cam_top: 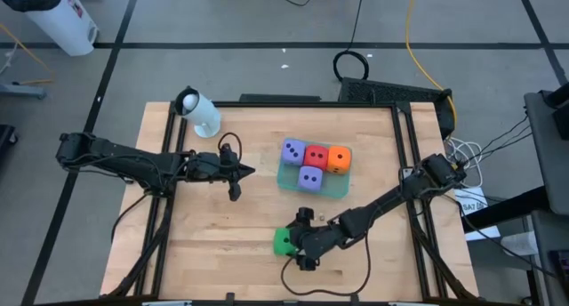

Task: Pick & Place Dice
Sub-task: Put the large green die into the green bin

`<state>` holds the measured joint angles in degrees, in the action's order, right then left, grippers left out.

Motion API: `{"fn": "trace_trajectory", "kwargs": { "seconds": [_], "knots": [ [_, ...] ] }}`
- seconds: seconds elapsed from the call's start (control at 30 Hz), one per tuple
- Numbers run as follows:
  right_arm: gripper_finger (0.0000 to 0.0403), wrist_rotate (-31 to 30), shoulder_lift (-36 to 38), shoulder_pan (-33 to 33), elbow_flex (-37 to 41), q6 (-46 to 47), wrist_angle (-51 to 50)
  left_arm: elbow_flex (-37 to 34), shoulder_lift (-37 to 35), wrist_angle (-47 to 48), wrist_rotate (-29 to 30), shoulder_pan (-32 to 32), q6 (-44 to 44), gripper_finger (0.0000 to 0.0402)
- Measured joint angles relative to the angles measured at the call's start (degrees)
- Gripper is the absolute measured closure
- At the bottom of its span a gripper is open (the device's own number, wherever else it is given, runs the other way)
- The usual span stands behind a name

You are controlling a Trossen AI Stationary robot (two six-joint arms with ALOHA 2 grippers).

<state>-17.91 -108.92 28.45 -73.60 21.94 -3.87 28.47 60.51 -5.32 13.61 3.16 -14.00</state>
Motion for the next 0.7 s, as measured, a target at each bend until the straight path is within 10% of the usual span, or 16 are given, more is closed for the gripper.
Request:
{"fn": "trace_trajectory", "kwargs": {
  "seconds": [0.7],
  "knots": [
    [0.0008, 6.1, -0.2, -1.5, 2.1, 3.1, -0.4, 0.0, 0.0, -0.8, 0.0, 0.8, 0.1, 0.0392]
  ]
}}
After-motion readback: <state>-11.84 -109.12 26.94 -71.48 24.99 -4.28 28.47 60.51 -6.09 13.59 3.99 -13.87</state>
